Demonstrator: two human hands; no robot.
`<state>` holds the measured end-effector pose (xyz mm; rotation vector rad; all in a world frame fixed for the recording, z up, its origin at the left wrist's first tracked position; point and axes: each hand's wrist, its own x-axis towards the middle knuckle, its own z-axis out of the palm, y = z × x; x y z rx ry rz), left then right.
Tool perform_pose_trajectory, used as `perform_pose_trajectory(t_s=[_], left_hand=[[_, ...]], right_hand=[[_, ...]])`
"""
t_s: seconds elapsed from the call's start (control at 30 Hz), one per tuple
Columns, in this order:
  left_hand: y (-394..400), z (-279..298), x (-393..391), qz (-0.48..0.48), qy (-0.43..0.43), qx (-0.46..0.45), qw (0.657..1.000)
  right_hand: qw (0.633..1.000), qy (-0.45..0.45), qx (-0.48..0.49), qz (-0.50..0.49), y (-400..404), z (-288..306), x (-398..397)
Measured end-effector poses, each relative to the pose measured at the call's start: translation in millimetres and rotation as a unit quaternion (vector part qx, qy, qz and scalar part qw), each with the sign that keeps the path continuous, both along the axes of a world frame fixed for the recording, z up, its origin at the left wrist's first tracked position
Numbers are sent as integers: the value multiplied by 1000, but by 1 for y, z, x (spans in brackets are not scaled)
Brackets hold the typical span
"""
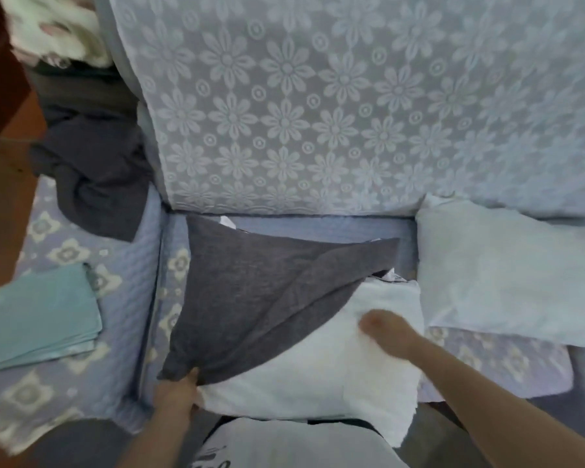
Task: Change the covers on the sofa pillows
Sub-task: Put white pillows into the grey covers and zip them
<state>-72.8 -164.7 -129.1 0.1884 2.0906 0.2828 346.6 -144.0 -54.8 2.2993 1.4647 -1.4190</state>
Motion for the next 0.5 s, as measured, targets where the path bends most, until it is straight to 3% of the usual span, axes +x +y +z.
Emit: perform_pose_trajectory(t_s=[0.1, 0.17, 0.23, 0.3, 0.37, 0.4, 0.5], left_hand=[[10, 33, 10, -122, 97, 6, 988], [22, 57, 31, -262, 219, 102, 934], [37, 81, 52, -405, 291, 252, 829], [40, 86, 74, -564, 276, 362, 690], [36, 87, 99, -698, 244, 378, 558], [38, 85, 112, -735, 239, 369, 517], [58, 85, 142, -754, 244, 305, 528]], right_hand=[[983, -50, 61, -164, 45, -8, 29], [985, -45, 72, -150, 69, -14, 37], [990, -13, 57, -125, 86, -25, 29], [991, 4, 53, -123, 94, -35, 17], [991, -2, 70, -114, 94, -44, 1], [993, -19, 65, -99, 91, -42, -10], [994, -65, 82, -35, 81, -31, -35]])
